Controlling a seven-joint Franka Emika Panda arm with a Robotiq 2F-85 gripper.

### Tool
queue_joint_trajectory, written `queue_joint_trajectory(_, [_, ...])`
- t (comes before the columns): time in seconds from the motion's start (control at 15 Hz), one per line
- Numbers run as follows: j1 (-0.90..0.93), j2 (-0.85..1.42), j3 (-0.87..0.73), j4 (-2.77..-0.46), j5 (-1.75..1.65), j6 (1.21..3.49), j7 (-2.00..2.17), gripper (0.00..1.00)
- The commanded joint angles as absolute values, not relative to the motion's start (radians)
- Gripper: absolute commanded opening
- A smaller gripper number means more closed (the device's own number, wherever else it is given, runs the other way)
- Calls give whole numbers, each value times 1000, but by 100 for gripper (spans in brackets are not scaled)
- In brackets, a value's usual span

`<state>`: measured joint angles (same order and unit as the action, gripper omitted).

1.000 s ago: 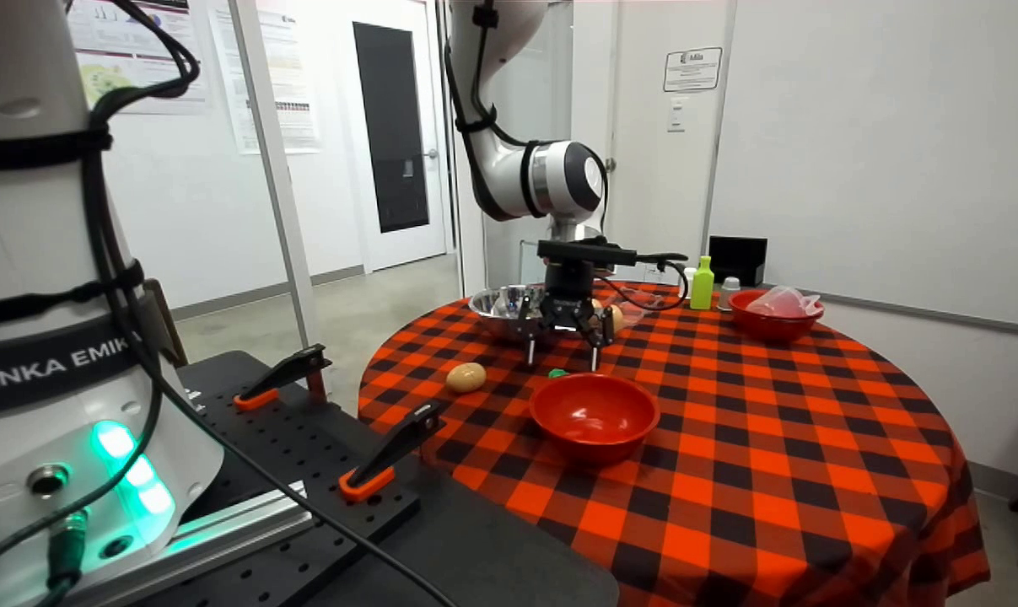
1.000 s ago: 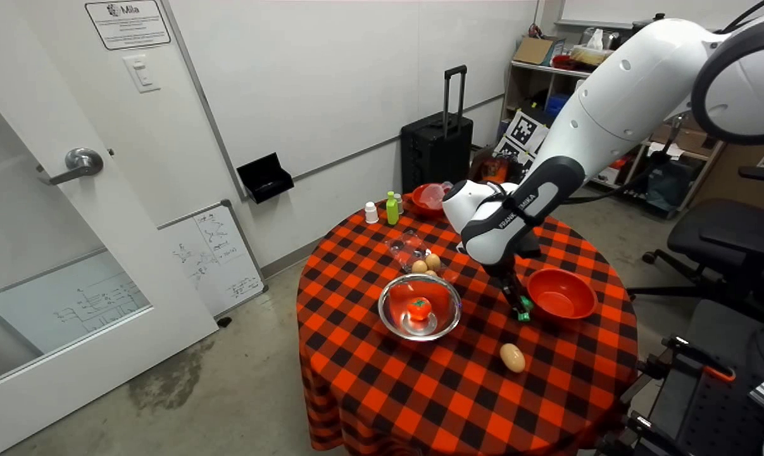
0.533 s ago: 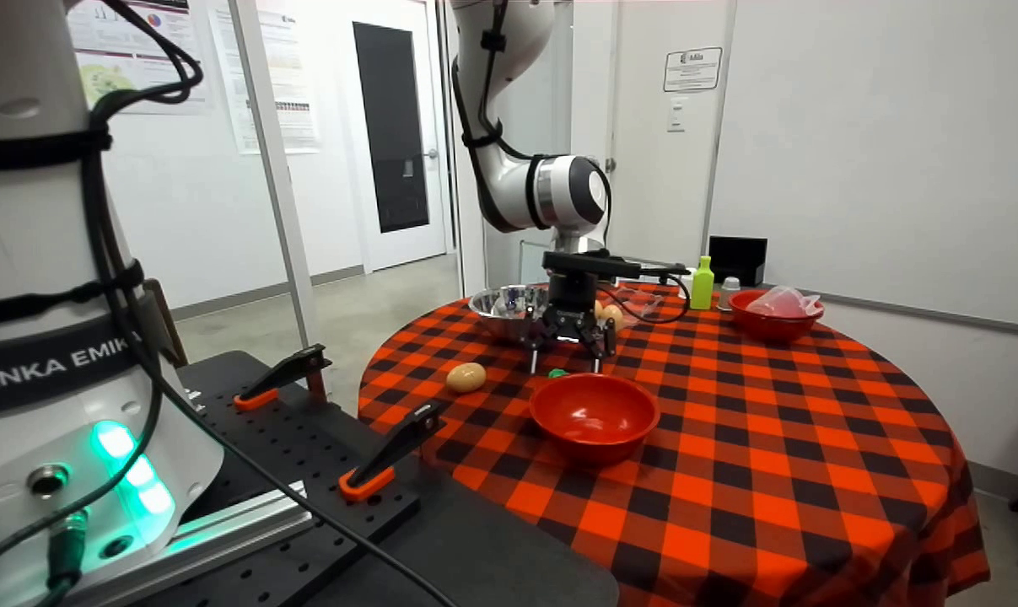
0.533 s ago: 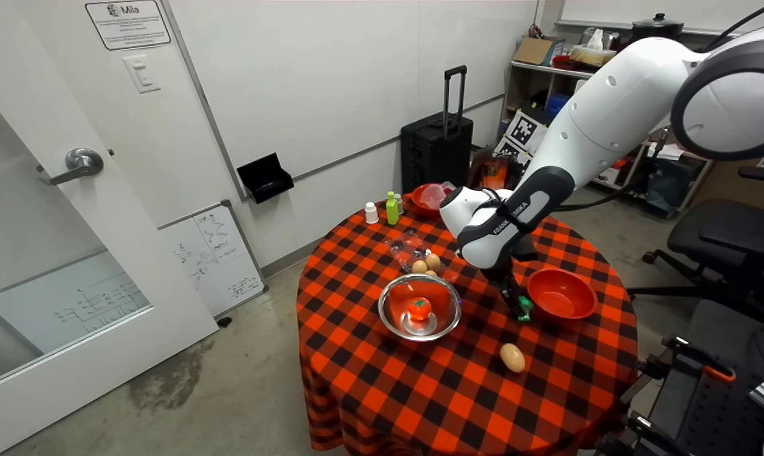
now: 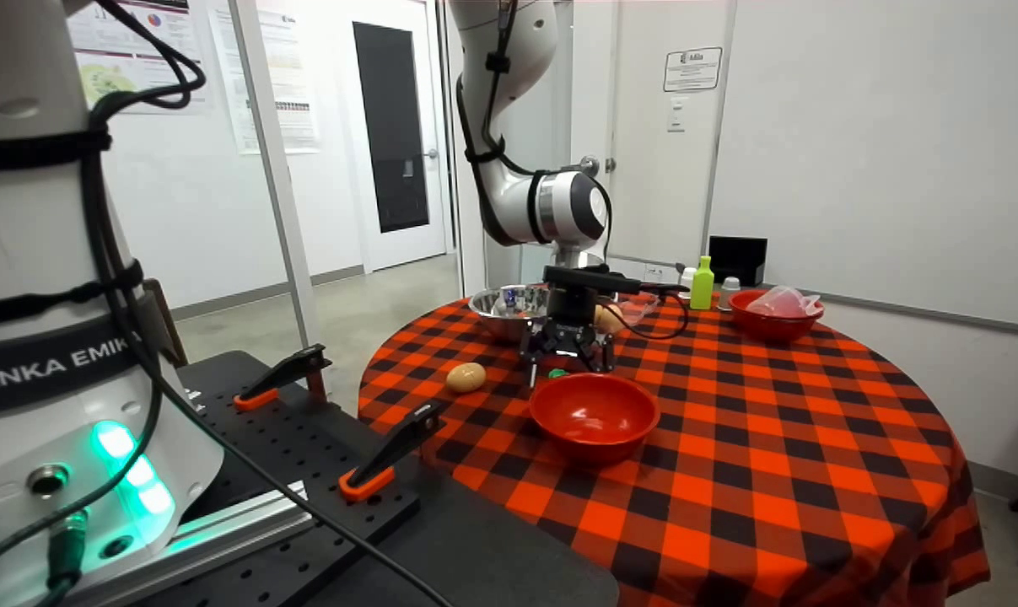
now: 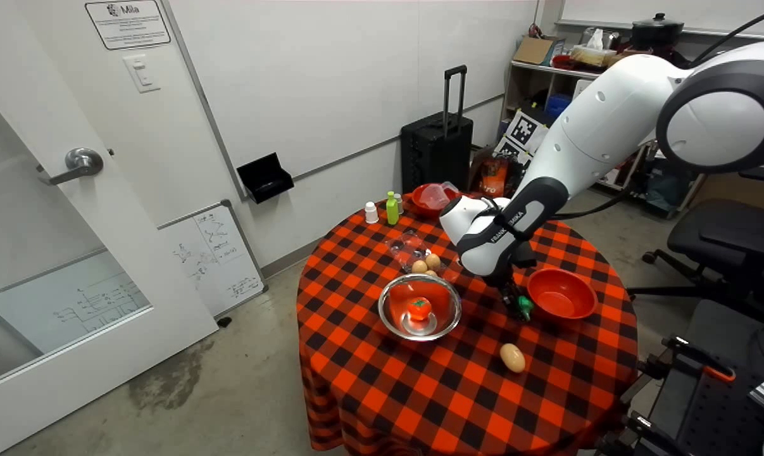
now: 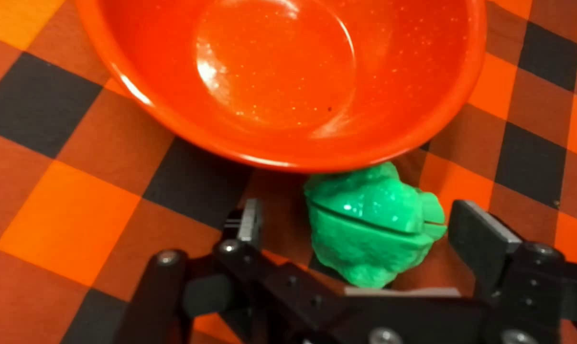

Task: Put the plastic broccoli in the empty red bowl on the table

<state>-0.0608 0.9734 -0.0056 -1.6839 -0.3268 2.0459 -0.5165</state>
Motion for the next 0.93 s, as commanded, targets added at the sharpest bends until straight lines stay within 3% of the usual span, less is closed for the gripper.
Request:
queue_joint_trajectory(0.0, [-73, 1003, 1, -1635, -339, 2000, -539, 70])
queue_joint_trajectory(0.07, [-73, 1002, 1, -1633, -338, 1995, -538, 69])
queue_joint_trajectory(0.27, [-77, 998, 1, -1630, -337, 1985, -537, 47])
queue_joint_trajectory(0.87, [-82, 923, 20, -1691, -325, 2020, -527, 50])
